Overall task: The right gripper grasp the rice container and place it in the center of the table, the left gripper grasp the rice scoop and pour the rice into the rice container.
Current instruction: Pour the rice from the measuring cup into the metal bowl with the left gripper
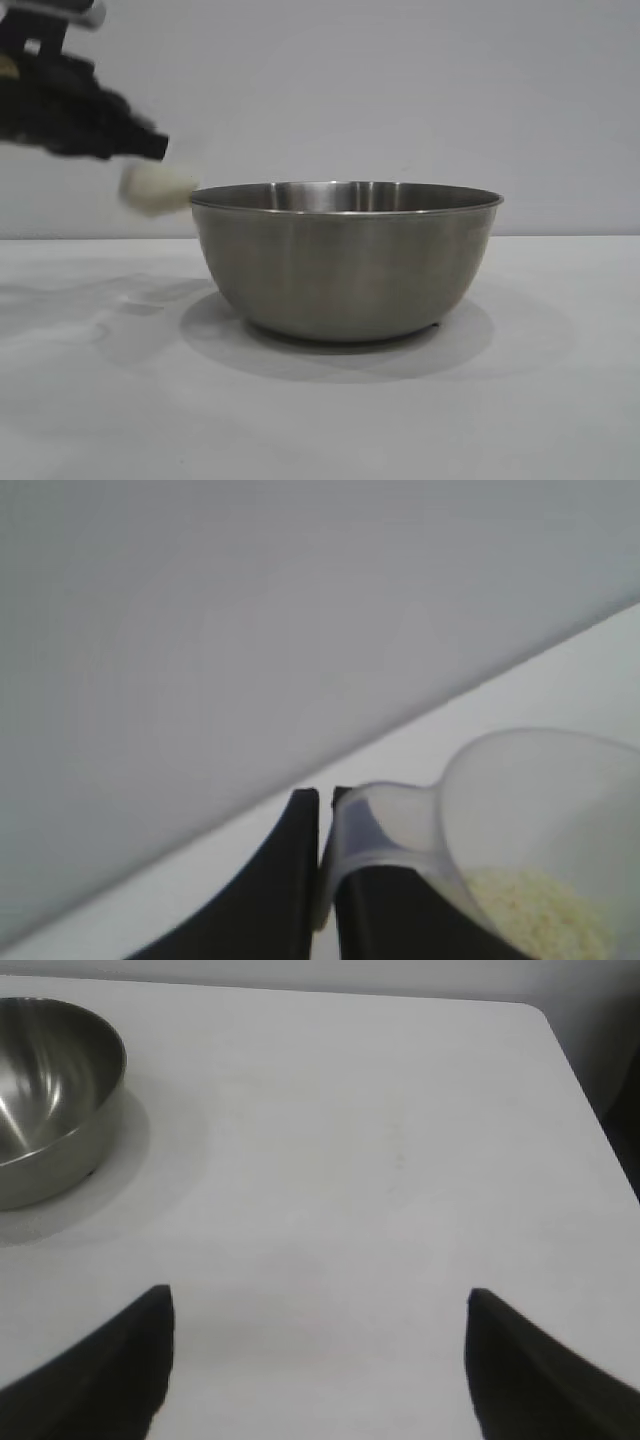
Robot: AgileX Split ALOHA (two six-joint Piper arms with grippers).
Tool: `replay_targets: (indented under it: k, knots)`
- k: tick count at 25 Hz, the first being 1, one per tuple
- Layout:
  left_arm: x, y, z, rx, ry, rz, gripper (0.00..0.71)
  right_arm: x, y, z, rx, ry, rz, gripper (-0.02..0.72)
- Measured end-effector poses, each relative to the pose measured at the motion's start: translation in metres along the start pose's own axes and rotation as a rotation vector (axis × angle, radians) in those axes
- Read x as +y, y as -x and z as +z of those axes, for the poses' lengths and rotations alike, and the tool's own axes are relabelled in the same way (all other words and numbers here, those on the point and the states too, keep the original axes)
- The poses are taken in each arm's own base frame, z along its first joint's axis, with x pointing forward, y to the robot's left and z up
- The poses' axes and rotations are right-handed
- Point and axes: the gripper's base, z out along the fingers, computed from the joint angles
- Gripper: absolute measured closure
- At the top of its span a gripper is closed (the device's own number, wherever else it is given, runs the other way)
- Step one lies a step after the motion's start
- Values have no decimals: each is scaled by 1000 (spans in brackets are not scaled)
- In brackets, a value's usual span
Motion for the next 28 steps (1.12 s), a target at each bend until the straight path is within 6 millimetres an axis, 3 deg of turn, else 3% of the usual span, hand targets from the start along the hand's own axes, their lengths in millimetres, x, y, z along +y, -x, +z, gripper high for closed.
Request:
replay_targets:
  k: [8, 13, 17, 28]
  knots:
    - [-8, 16, 10, -137, -149, 309, 710, 0, 0, 0, 0, 0, 0, 192]
    - [-24, 26, 14, -205, -194, 482, 710, 0, 0, 0, 0, 0, 0, 192]
    - [-31, 31, 16, -247, -193, 660, 710, 0, 0, 0, 0, 0, 0, 192]
    - [-43, 42, 21, -336, -186, 924, 710, 0, 0, 0, 0, 0, 0, 192]
